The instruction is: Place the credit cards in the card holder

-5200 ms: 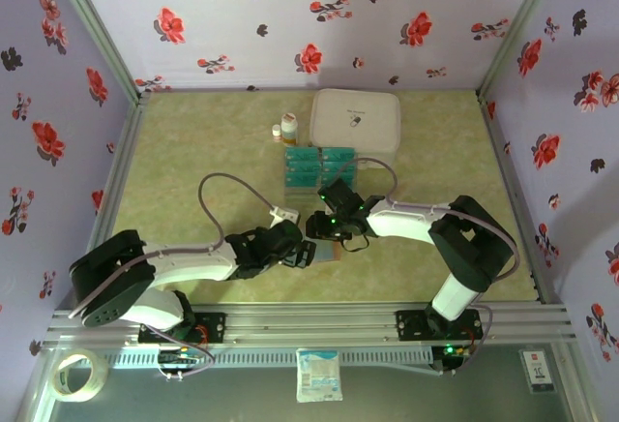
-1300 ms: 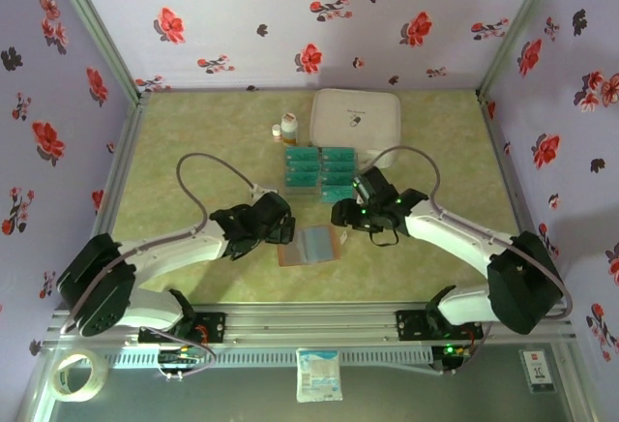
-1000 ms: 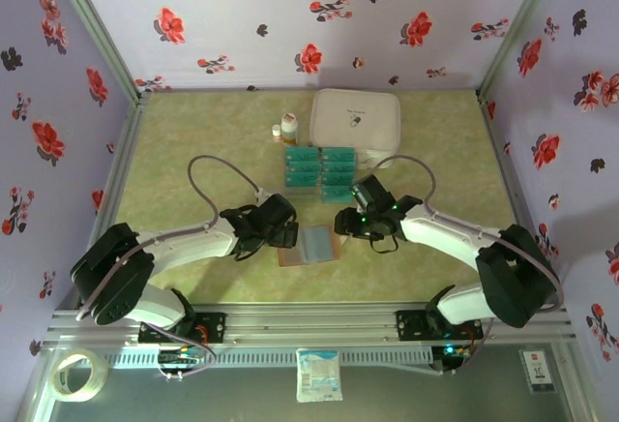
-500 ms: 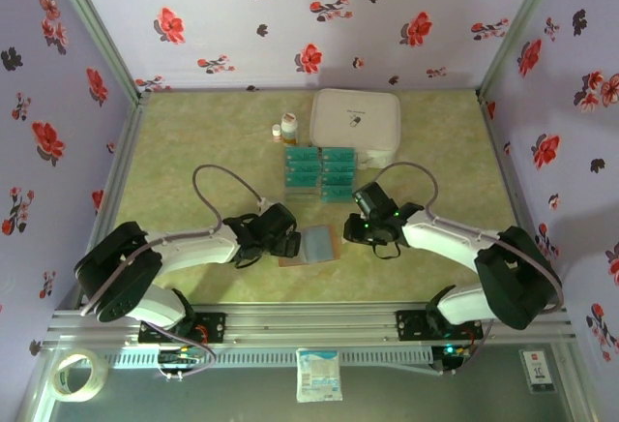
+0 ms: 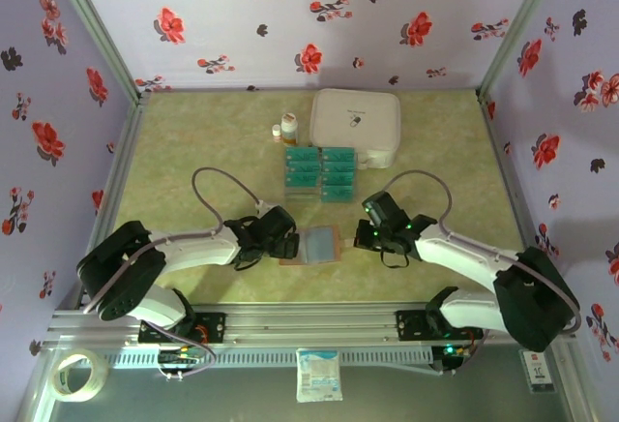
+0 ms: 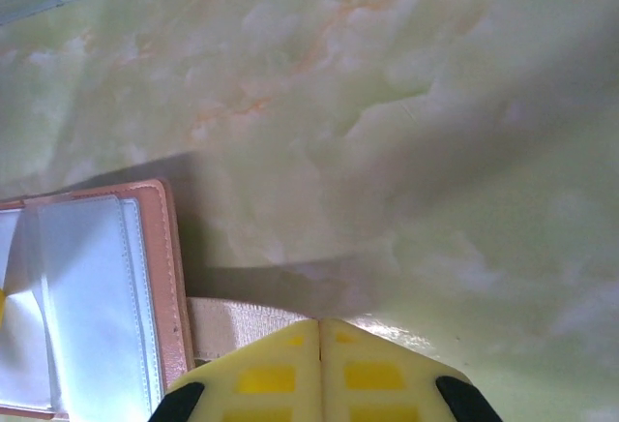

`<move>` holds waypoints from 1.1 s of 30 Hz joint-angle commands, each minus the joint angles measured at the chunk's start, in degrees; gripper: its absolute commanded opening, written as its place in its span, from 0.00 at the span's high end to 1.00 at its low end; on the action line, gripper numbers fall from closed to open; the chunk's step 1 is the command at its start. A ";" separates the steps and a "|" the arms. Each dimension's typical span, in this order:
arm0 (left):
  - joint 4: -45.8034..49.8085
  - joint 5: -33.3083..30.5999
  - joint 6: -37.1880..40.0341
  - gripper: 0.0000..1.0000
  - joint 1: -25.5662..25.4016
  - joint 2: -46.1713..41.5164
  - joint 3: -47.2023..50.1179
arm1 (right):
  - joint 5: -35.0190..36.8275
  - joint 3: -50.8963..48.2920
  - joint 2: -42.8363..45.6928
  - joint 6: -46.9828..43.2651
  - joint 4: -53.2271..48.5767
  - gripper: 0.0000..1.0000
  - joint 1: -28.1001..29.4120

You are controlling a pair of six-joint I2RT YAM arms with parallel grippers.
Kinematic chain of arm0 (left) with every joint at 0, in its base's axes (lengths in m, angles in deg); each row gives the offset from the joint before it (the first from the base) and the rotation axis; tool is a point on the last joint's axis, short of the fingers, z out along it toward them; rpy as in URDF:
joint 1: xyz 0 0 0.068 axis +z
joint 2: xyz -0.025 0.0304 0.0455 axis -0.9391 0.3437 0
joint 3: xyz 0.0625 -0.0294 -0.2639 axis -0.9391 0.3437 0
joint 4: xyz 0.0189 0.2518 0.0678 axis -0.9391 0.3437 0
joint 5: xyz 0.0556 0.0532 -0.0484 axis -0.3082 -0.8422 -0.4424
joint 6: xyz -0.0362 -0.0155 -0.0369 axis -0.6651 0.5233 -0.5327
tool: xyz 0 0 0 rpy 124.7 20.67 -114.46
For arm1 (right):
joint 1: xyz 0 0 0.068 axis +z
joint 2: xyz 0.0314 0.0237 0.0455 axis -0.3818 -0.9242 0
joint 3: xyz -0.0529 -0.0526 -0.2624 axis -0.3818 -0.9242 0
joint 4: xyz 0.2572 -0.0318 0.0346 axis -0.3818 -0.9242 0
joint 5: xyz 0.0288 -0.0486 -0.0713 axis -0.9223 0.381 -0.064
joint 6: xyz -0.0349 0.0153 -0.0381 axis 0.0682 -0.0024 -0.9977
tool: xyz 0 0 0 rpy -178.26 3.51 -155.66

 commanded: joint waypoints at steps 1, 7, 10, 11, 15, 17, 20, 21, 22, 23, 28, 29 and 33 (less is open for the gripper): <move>-1.23 -0.04 -0.07 0.00 0.13 2.60 0.09 | 3.66 -1.36 0.98 1.85 -0.95 1.00 -0.52; -1.46 -0.09 1.41 0.00 0.40 2.85 -0.79 | 3.84 -1.30 -0.07 1.66 -0.35 0.95 -0.79; -1.25 -0.10 1.73 0.00 0.40 1.92 -0.90 | 3.40 -0.32 -0.16 1.07 -1.01 0.70 -0.91; -1.11 -0.03 1.85 0.00 0.45 1.27 -0.98 | 3.46 0.30 0.15 0.76 -1.83 0.61 -0.99; 0.03 -0.02 2.72 0.00 0.74 -1.71 -1.84 | 3.96 3.49 2.22 -1.92 -5.98 0.37 -1.54; 1.56 -0.03 3.66 0.00 1.30 -3.41 -2.84 | 4.87 6.31 2.90 -3.92 -9.29 0.28 -2.11; 3.29 -0.02 4.53 0.00 2.80 -6.49 -3.78 | 7.82 10.87 2.86 -7.26 -13.97 0.18 -2.80; 3.66 0.05 4.70 0.00 3.43 -7.49 -3.90 | 8.96 12.31 2.71 -8.43 -15.14 0.15 -2.99; 4.02 0.09 4.91 0.00 4.24 -8.70 -4.03 | 10.41 14.21 2.37 -9.90 -16.57 0.09 -3.10; 4.35 0.34 5.07 0.00 5.16 -9.86 -4.12 | 12.87 16.31 1.79 -11.05 -18.16 0.01 -3.10; 4.98 1.48 4.64 0.00 10.46 -14.81 -4.29 | 24.67 25.85 -1.41 -13.52 -23.56 0.01 -3.10; 5.16 1.50 4.36 0.00 11.44 -15.56 -4.38 | 26.63 27.31 -2.18 -13.19 -24.15 0.01 -3.10; 7.26 0.19 2.68 0.00 13.88 -17.73 -5.20 | 25.03 29.27 -3.85 -21.13 -18.88 0.01 -3.19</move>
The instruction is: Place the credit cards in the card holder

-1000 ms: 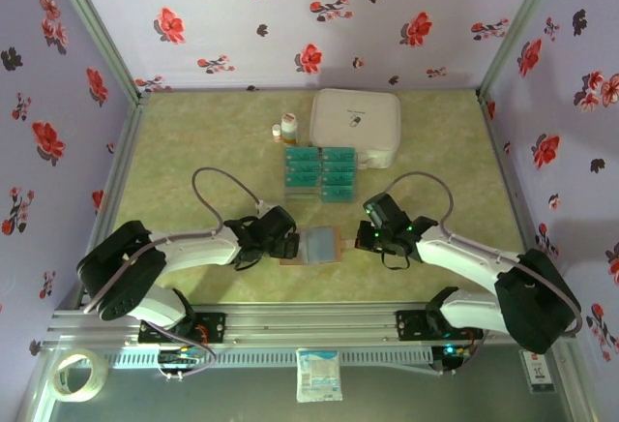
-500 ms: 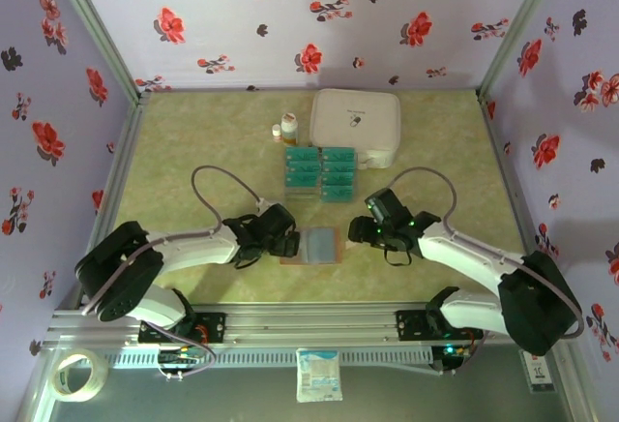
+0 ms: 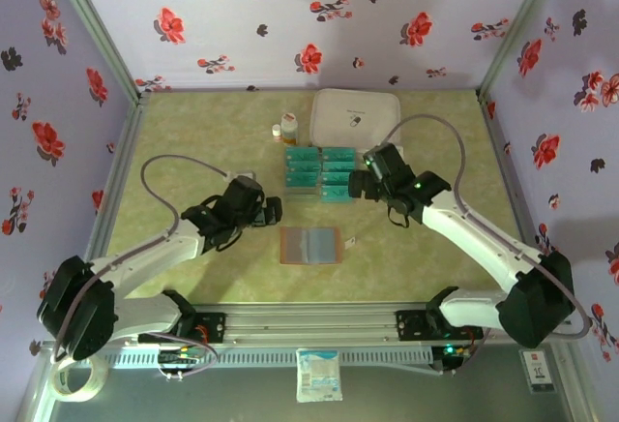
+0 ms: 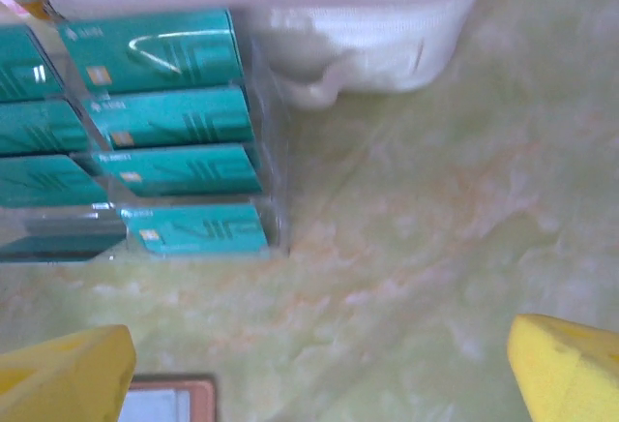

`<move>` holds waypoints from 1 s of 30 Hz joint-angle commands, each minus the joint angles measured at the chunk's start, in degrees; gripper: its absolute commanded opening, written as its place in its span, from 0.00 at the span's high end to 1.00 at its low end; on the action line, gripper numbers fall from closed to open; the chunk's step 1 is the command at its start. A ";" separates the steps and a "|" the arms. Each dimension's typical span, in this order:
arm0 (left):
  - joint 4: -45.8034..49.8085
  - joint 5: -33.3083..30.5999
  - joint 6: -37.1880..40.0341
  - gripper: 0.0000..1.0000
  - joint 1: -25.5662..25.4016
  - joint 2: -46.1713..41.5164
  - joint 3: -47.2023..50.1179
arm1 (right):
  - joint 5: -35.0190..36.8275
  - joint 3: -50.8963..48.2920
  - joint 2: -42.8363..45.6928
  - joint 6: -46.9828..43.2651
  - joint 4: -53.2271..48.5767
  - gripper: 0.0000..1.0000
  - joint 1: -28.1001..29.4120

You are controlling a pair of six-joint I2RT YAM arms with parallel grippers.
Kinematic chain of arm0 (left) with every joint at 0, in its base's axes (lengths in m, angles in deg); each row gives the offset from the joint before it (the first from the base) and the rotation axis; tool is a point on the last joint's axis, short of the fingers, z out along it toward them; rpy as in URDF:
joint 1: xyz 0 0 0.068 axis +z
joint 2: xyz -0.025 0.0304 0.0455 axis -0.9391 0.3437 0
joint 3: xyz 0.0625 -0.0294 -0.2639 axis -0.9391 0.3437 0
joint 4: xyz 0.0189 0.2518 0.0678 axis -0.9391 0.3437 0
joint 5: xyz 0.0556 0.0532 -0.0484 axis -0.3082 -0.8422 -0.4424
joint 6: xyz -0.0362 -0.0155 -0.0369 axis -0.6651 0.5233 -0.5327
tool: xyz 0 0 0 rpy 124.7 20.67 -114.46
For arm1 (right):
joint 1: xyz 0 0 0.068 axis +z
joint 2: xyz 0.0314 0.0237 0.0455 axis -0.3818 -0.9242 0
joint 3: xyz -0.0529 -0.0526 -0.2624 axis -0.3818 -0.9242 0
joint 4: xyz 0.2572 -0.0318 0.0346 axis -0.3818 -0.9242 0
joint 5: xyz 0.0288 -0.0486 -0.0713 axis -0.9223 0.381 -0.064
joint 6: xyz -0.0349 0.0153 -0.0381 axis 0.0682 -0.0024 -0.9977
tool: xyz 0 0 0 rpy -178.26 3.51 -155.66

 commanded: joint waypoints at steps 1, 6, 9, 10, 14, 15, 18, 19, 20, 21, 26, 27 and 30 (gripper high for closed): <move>3.04 -1.68 -1.40 0.00 1.32 -2.14 -1.31 | 3.30 1.23 -1.60 -6.59 1.66 0.01 -0.38; 3.94 -4.04 -2.22 0.00 2.81 -5.34 -0.72 | -9.52 4.85 -5.69 -14.09 3.16 0.01 -0.39; 6.04 -4.28 -3.77 0.00 4.29 -6.09 -1.08 | -15.36 7.61 -8.86 -17.33 3.07 0.05 -0.39; 6.77 -4.42 -4.45 0.00 4.80 -6.13 -1.25 | -16.84 8.93 -10.29 -18.52 2.45 0.08 -0.35; 7.01 -6.37 -4.94 0.00 5.39 -6.63 -1.02 | -19.84 14.18 -16.04 -23.84 -1.00 0.18 0.34; 6.96 -6.71 -4.98 0.00 5.46 -6.86 -0.94 | -19.58 15.54 -17.23 -25.03 -1.79 0.20 0.80; 6.91 -6.98 -5.79 0.00 5.94 -7.53 -0.82 | -16.21 18.83 -21.40 -29.40 -3.80 0.26 2.96; 6.99 -7.00 -5.86 0.00 6.01 -7.62 -0.91 | -14.26 19.74 -22.58 -30.87 -4.22 0.26 3.96; 7.33 -7.01 -5.83 0.00 6.16 -7.58 -1.07 | -12.43 20.33 -23.68 -32.05 -4.26 0.27 4.79; 7.65 -7.00 -5.86 0.00 6.23 -7.62 -1.29 | -11.30 20.79 -24.82 -32.97 -4.19 0.27 5.36; 11.51 -6.69 -6.18 0.00 6.62 -6.63 -3.09 | -10.73 24.30 -30.02 -35.80 -5.35 0.33 7.38; 11.95 -6.44 -6.14 0.00 6.71 -6.30 -3.48 | -11.09 24.71 -30.76 -36.17 -5.55 0.34 7.72; 13.03 -5.68 -5.82 0.00 6.89 -5.39 -4.22 | -12.79 26.17 -32.97 -37.30 -6.10 0.37 8.56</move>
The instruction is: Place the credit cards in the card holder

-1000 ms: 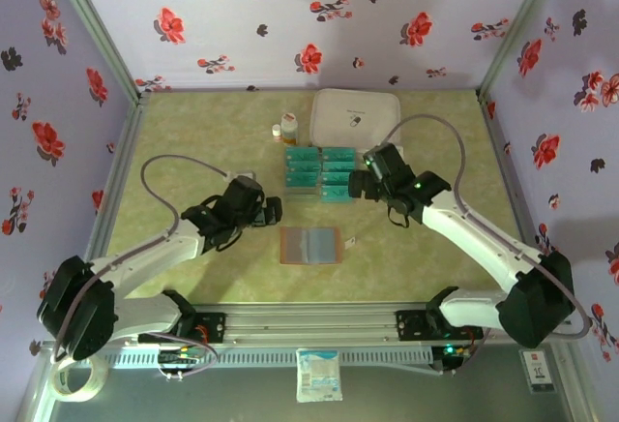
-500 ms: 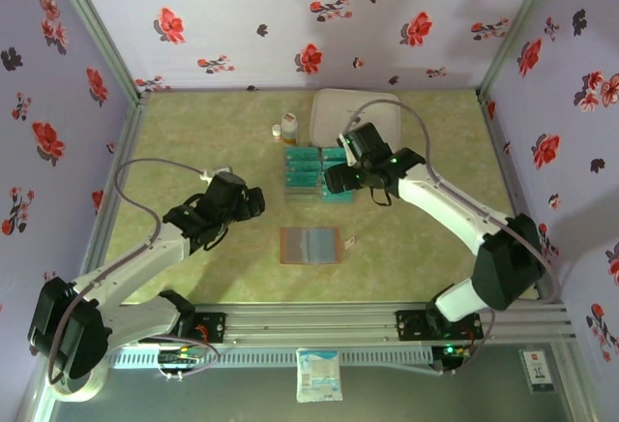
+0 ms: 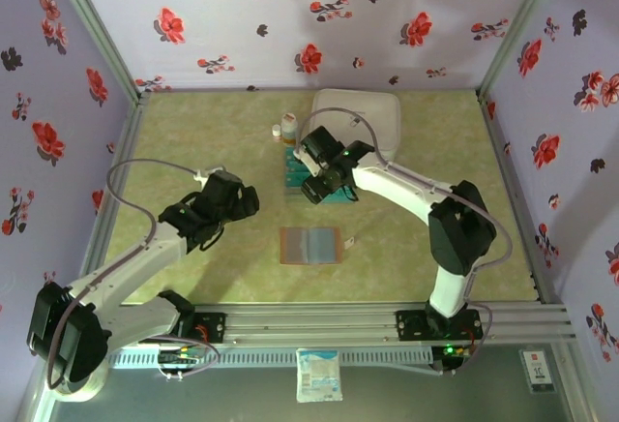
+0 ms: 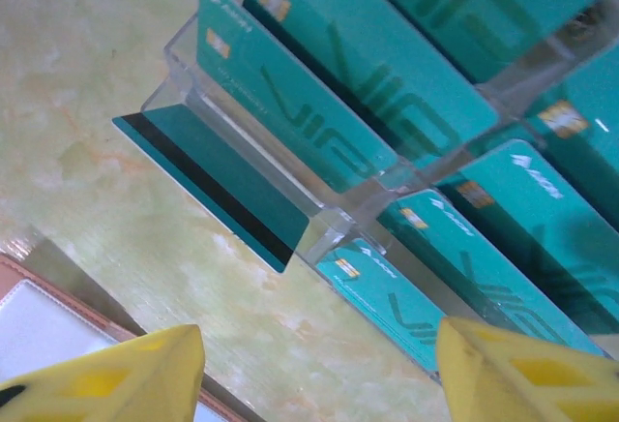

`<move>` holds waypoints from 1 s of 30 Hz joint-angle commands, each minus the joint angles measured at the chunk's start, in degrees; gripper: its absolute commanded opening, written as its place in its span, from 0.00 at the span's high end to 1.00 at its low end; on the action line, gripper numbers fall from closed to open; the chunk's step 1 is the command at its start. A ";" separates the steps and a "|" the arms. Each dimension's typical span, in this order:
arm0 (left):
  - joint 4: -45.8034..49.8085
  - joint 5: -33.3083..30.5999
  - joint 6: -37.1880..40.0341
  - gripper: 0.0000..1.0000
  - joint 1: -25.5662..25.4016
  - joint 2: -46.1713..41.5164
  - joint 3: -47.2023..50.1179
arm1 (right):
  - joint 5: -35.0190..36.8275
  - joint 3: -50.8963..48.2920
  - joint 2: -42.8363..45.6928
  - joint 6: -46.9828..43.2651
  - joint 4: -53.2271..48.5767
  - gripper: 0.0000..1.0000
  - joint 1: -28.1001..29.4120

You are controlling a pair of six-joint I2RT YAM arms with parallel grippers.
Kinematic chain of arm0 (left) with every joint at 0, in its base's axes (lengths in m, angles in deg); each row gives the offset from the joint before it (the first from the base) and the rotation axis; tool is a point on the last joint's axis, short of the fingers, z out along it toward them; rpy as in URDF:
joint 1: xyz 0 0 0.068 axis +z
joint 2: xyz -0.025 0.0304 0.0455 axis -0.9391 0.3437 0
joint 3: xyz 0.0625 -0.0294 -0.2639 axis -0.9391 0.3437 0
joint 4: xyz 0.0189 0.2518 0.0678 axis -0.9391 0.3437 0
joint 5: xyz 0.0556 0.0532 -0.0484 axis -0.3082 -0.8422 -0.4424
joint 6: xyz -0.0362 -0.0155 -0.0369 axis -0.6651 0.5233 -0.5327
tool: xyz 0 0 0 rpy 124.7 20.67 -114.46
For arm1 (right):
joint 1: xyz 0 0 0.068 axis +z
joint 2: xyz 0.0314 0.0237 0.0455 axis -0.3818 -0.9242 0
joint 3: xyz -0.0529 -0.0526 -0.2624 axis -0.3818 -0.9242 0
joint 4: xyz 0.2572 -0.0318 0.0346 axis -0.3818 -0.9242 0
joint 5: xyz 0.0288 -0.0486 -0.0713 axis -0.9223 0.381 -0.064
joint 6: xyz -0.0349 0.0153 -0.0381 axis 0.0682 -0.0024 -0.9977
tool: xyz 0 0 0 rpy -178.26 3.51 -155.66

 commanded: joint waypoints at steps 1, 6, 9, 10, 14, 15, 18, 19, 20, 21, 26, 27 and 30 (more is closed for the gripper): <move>3.12 -0.16 -0.71 0.00 0.61 1.06 -2.28 | -0.51 2.95 -2.20 -3.49 -2.45 0.38 0.93; 4.19 0.81 -0.61 0.00 0.85 1.95 -2.98 | -2.63 5.92 -5.86 -4.58 -3.77 0.46 1.47; 4.83 1.61 -0.35 0.00 1.21 2.65 -3.42 | -3.21 7.19 -7.68 -5.08 -4.60 0.49 1.97; 4.94 1.79 -0.25 0.00 1.31 2.77 -3.53 | -3.09 7.49 -8.23 -5.27 -4.69 0.50 2.13; 4.79 2.60 -0.25 0.00 1.58 3.32 -3.65 | -3.14 8.79 -10.06 -6.06 -5.34 0.54 2.71; 4.77 2.69 -0.29 0.00 1.64 3.50 -3.70 | -2.77 9.03 -10.37 -6.28 -5.42 0.54 2.91; 4.64 2.91 -0.62 0.00 1.93 3.64 -3.68 | -1.40 9.76 -11.54 -7.14 -5.51 0.54 3.28; 4.46 3.28 -0.70 0.00 2.06 3.70 -3.64 | -1.24 10.02 -11.84 -7.49 -5.61 0.54 3.40; 4.35 3.61 -0.68 0.00 2.23 3.78 -3.60 | -1.12 10.24 -12.15 -7.69 -5.73 0.54 3.43; 4.33 3.86 -0.75 0.00 2.31 3.90 -3.60 | -0.95 10.52 -12.44 -7.90 -5.81 0.54 3.50; 4.16 4.72 -0.85 0.00 2.54 4.51 -3.74 | 0.15 11.14 -13.89 -8.61 -6.02 0.57 3.69; 4.15 4.96 -0.79 0.00 2.64 4.57 -3.77 | 0.58 11.19 -14.14 -8.89 -6.02 0.57 3.75; 4.07 5.31 -0.98 0.00 2.62 4.69 -3.65 | 1.60 11.37 -14.81 -9.72 -6.10 0.60 3.68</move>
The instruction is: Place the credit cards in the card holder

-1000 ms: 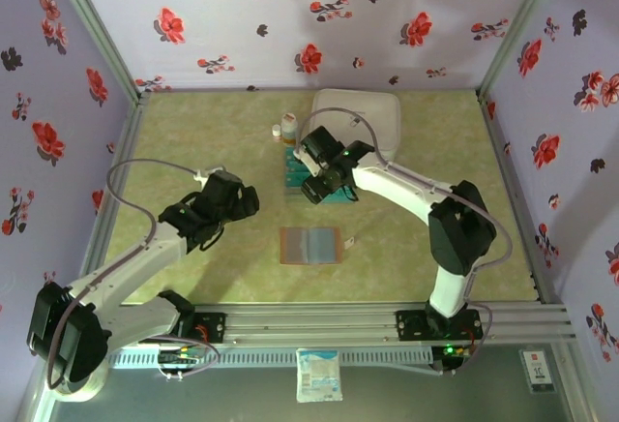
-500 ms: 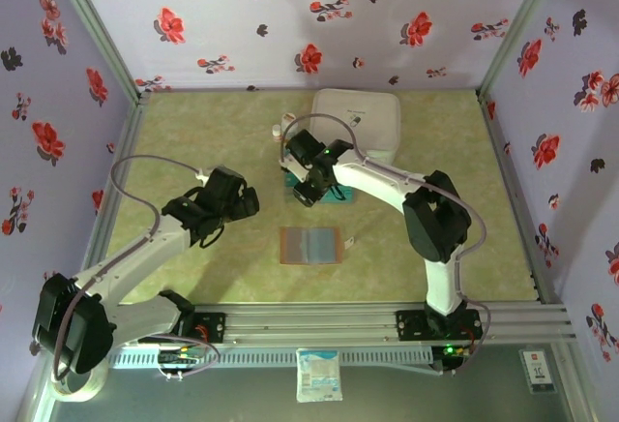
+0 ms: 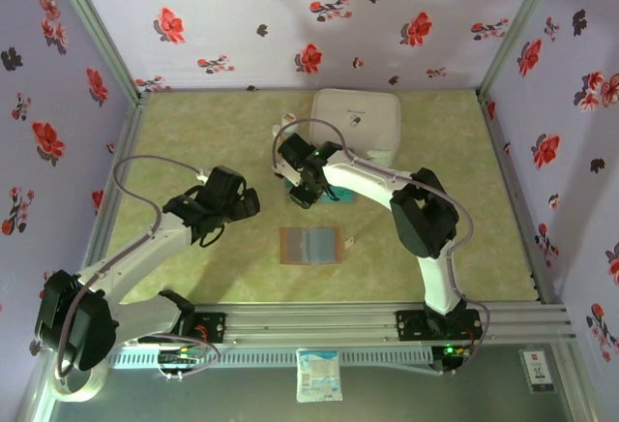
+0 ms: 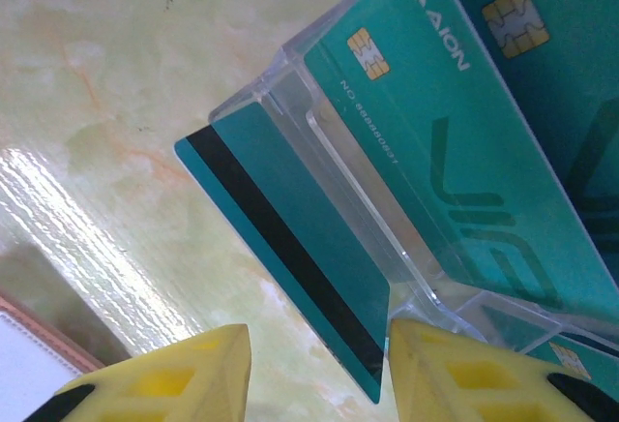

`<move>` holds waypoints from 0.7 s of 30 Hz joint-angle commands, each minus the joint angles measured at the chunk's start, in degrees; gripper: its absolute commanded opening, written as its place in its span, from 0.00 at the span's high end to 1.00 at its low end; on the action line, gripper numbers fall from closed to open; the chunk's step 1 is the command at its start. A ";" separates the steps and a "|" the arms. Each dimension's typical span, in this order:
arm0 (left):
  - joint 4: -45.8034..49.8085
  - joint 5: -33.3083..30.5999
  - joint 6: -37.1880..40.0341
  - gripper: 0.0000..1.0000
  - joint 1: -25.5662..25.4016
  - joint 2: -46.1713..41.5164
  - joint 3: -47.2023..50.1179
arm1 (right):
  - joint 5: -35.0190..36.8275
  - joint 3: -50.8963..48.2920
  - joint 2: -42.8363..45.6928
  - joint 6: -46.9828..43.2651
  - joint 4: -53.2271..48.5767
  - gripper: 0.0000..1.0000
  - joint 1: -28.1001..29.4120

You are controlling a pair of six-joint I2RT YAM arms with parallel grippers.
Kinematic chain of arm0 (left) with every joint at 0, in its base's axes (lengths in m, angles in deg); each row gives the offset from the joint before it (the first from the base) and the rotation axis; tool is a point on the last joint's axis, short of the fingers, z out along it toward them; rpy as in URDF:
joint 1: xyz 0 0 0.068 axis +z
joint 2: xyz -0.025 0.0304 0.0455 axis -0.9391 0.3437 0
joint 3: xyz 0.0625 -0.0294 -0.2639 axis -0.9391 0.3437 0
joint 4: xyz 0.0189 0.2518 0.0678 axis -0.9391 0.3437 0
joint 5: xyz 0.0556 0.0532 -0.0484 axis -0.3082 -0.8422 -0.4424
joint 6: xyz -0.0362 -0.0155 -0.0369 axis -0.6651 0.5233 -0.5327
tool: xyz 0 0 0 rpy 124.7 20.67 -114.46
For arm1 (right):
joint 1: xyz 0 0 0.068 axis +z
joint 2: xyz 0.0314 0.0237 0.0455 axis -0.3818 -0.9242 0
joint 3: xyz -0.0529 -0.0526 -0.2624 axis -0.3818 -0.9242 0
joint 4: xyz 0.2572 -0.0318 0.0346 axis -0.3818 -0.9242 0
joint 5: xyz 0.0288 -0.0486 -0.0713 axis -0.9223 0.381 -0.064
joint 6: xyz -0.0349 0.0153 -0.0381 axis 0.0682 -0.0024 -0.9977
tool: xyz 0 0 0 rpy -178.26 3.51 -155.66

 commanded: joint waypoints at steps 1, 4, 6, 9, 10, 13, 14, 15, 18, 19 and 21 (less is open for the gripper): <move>0.57 0.94 -0.94 0.00 0.55 0.59 -1.51 | 2.48 1.63 -1.87 -2.38 -1.66 0.61 0.36; 0.24 1.31 -1.17 0.00 0.60 0.69 -1.20 | 3.14 2.22 -2.52 -2.95 -1.84 0.64 0.33; 0.16 1.61 -1.25 0.00 0.65 0.81 -1.11 | 3.17 2.65 -2.65 -3.04 -1.85 0.65 0.39; -0.04 1.94 -1.36 0.00 0.64 1.00 -0.93 | 2.95 3.34 -2.80 -3.04 -1.99 0.67 0.38; -0.19 2.11 -1.40 0.00 0.60 0.98 -0.86 | 2.90 3.59 -2.81 -3.04 -2.09 0.67 0.33; -0.52 2.43 -1.50 0.00 0.65 1.22 -0.67 | 2.81 4.44 -3.21 -3.08 -2.66 0.69 0.36; -0.57 2.43 -1.46 0.00 0.63 1.28 -0.62 | 2.73 4.66 -3.37 -3.13 -2.85 0.70 0.41; -0.61 2.52 -1.47 0.00 0.65 1.34 -0.58 | 2.73 4.85 -3.50 -3.17 -2.96 0.71 0.50; -0.70 2.73 -1.36 0.00 0.64 1.58 -0.66 | 2.56 5.03 -3.99 -3.22 -3.17 0.73 0.50; -0.73 2.78 -1.35 0.00 0.65 1.58 -0.60 | 2.54 5.03 -4.19 -3.30 -3.19 0.74 0.45; -0.74 2.83 -1.36 0.00 0.63 1.51 -0.58 | 2.56 5.11 -4.38 -3.39 -3.38 0.75 0.46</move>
